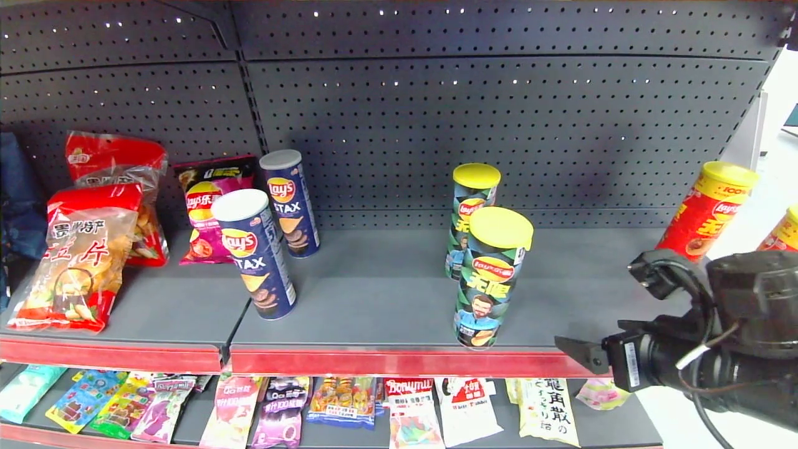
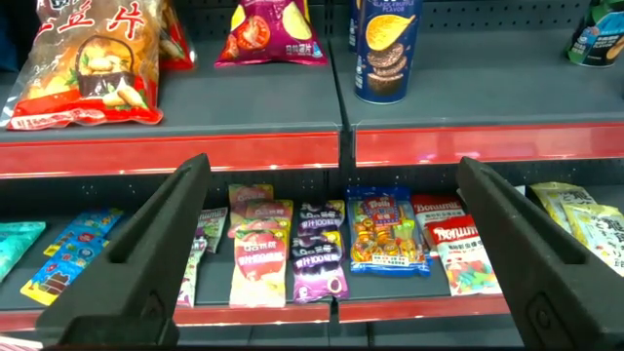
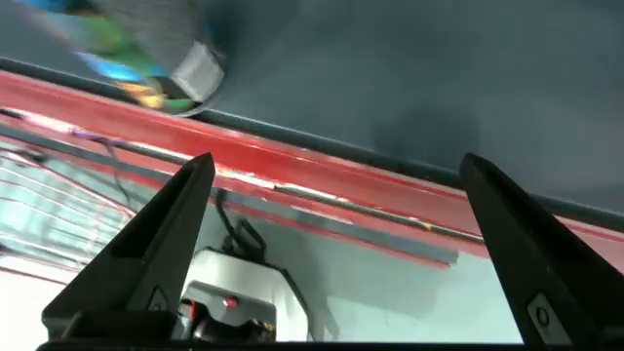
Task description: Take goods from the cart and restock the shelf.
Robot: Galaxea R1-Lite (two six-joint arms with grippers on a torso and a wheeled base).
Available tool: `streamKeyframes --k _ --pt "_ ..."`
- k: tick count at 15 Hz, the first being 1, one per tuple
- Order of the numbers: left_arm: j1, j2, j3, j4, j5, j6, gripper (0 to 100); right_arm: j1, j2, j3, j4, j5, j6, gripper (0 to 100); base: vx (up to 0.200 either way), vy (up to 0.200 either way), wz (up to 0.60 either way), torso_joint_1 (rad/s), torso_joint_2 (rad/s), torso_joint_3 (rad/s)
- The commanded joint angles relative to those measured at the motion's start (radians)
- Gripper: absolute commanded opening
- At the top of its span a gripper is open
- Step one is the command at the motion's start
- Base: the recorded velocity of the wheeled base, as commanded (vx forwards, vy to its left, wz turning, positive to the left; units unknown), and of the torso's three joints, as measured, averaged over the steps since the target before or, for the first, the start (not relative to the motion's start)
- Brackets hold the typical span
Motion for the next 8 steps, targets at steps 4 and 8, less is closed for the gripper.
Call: streamKeyframes --k 4,8 --pt "0.0 0.001 0.0 0.0 0.0 0.0 100 -0.009 0.168 -0.061 -0.003 -0.05 0.0 100 0.0 0.0 0.0 0.0 0.0 0.0" --pt "0.0 0.001 0.002 0.0 0.0 0.0 100 -0.007 0.217 -0.117 -0.003 -0.064 -0.004 100 0.0 0.0 0.0 0.0 0.0 0.0"
